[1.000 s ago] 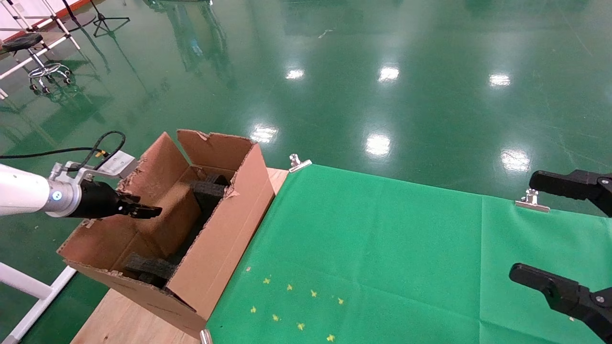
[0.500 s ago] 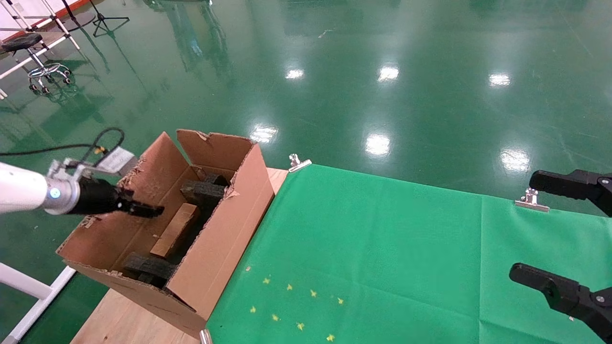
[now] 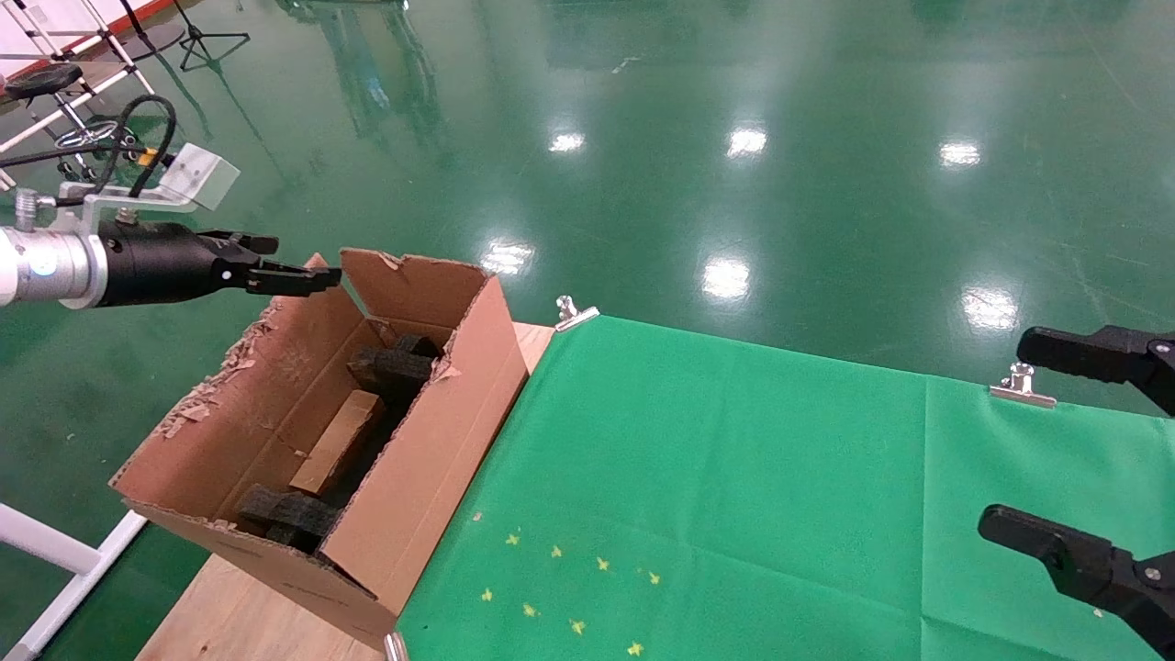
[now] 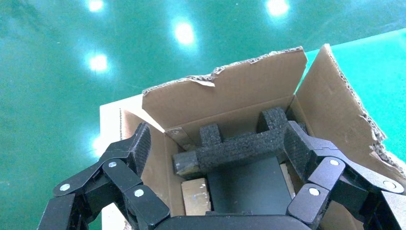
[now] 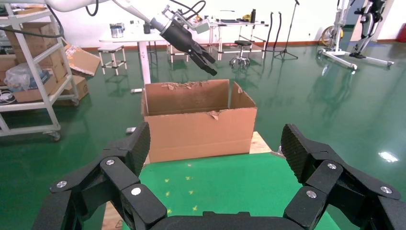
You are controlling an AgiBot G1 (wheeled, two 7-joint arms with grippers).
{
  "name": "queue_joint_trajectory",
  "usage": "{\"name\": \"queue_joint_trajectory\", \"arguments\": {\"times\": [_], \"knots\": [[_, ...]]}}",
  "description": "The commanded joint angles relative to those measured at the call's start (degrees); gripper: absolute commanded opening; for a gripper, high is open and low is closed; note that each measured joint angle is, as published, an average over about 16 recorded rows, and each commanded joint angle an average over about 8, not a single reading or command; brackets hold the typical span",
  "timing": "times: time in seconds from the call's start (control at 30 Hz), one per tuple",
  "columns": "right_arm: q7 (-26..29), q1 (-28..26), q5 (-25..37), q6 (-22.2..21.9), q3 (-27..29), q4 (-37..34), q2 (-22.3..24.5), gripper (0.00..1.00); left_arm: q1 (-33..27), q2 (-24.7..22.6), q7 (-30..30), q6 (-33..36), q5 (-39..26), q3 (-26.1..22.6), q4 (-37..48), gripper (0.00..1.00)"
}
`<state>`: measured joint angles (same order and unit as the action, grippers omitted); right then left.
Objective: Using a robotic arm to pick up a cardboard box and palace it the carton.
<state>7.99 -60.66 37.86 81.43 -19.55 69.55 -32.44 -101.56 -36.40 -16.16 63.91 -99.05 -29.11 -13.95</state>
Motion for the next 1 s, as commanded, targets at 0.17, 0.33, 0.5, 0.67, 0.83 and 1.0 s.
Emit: {"name": "queue_joint_trajectory", "arguments": {"times": [0.17, 0.33, 0.5, 0.67, 0.83, 1.0], "knots": [[0.0, 0.01, -0.01, -0.01, 0.0, -0.01, 0.0, 1.0, -0.33, 0.3, -0.38, 0.84, 0.4, 0.21, -0.98, 1.0], [0.0, 0.01, -0.01, 0.0, 0.0, -0.01, 0.0, 1.0, -0.03, 0.21, -0.2, 0.61, 0.4, 0.18, -0.74, 1.0], [0.0, 0.01, -0.01, -0.01, 0.0, -0.01, 0.0, 1.0, 1.5, 0.24, 0.05, 1.36, 2.53, 0.67, -2.88, 1.0], [0.0, 0.01, -0.01, -0.01, 0.0, -0.01, 0.0, 1.0, 4.66, 0.34, 0.49, 3.04, 7.01, 1.69, -7.54, 1.0], [0.0, 0.01, -0.01, -0.01, 0.0, -0.01, 0.0, 1.0, 7.99, 0.43, 0.96, 4.81, 11.75, 2.77, -12.45, 1.0], [0.0, 0.01, -0.01, -0.01, 0.0, -0.01, 0.0, 1.0, 11.33, 0.53, 1.42, 6.58, 16.48, 3.84, -17.37, 1.0]]}}
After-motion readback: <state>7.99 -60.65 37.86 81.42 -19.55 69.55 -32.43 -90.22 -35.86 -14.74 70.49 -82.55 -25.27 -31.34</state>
